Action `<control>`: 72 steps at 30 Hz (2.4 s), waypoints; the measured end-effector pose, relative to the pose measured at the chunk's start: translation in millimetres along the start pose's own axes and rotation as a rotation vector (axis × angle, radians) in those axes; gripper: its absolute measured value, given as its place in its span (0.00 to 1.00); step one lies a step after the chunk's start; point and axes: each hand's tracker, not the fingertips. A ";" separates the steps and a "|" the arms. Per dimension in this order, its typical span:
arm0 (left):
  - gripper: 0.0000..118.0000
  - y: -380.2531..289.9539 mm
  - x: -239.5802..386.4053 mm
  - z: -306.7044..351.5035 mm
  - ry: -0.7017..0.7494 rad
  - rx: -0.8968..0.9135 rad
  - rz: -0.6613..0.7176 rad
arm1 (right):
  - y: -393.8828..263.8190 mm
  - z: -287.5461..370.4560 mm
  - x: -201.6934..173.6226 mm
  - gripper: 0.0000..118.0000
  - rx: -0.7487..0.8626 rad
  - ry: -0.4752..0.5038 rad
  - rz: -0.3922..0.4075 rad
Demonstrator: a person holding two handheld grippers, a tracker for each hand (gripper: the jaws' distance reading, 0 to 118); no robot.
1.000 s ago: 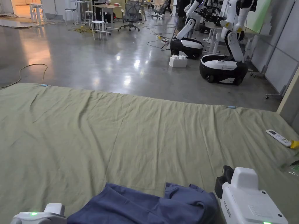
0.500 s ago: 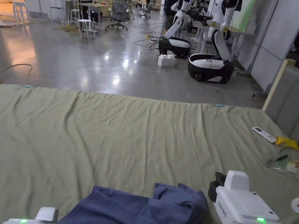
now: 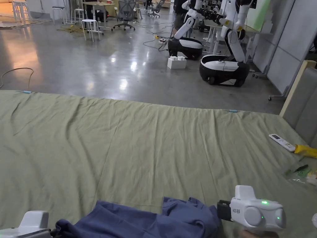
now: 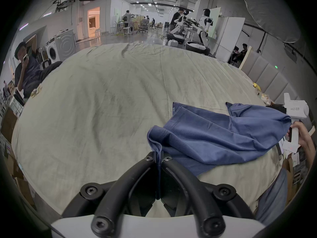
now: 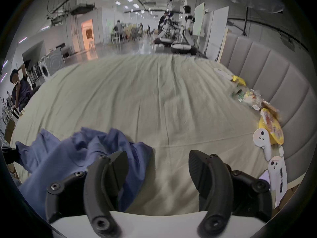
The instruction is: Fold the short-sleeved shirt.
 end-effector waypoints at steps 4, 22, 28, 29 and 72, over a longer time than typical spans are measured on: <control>0.04 -3.1 40.4 37.0 0.047 0.027 -0.040 | -1.0 -32.9 -0.1 0.71 -0.101 0.055 -0.031; 0.04 -3.0 24.5 19.9 0.027 -0.007 0.041 | -7.8 -55.7 -16.3 0.03 -0.160 0.126 -0.032; 0.04 7.7 32.3 27.2 0.008 0.037 0.029 | 1.4 -1.9 -7.7 0.03 0.027 0.133 -0.051; 0.04 9.2 32.2 28.8 0.006 0.048 0.026 | 3.5 7.9 -6.9 0.03 0.051 0.131 -0.044; 0.04 282.4 -7.5 192.4 0.106 0.603 0.028 | 211.1 249.9 12.1 0.03 0.772 -0.052 -0.007</control>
